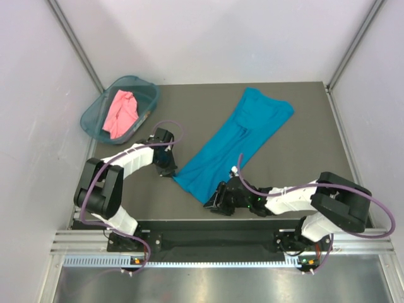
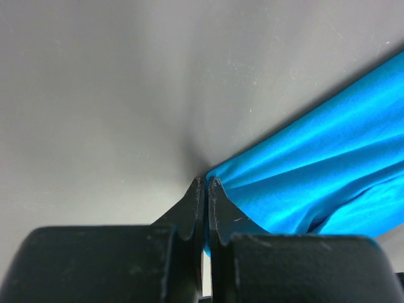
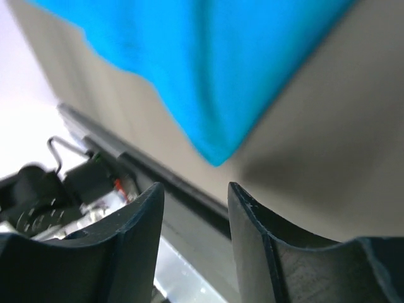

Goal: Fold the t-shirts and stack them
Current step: Fold the tshirt

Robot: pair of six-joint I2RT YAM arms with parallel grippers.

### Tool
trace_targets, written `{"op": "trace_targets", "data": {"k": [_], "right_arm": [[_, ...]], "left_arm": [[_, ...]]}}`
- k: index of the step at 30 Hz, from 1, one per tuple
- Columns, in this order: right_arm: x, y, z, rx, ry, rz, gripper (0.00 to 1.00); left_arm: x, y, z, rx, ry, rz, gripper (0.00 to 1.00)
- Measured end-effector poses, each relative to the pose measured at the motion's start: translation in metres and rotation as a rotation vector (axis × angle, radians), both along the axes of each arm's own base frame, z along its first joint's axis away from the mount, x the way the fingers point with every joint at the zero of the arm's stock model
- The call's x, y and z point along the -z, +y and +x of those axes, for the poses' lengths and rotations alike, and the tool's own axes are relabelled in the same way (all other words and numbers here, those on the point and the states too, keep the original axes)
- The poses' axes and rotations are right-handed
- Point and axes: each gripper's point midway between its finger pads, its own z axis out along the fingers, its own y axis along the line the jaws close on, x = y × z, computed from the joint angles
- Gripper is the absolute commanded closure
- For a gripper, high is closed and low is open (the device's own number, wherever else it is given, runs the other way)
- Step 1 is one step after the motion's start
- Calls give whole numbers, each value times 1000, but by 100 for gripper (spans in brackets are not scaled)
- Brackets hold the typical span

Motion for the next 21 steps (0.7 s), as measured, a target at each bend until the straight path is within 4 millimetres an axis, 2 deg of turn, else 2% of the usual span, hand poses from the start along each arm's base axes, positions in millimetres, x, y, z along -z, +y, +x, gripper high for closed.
{"op": "trace_targets", "data": {"k": [3,10,16,19,20,21], "right_arm": [[11,-2,2,47,22,-29,55],[11,-3,11,114,24,-31,56],[13,-1,21,151,6,-54,61],[15,-3,22,160,4,-65,71],[16,-3,23,162,2,-67,83],[18,-3,23,161,0,-74,90]], "left_arm": [[-3,0,0,0,-9,-2,100],[-5,0,0,9,-20,-3,100],[-2,2,-3,13,-13,0,100],[-1,2,-4,14,-12,1,100],[-1,2,-4,14,-10,2,100],[0,2,-5,15,-9,2,100]]}}
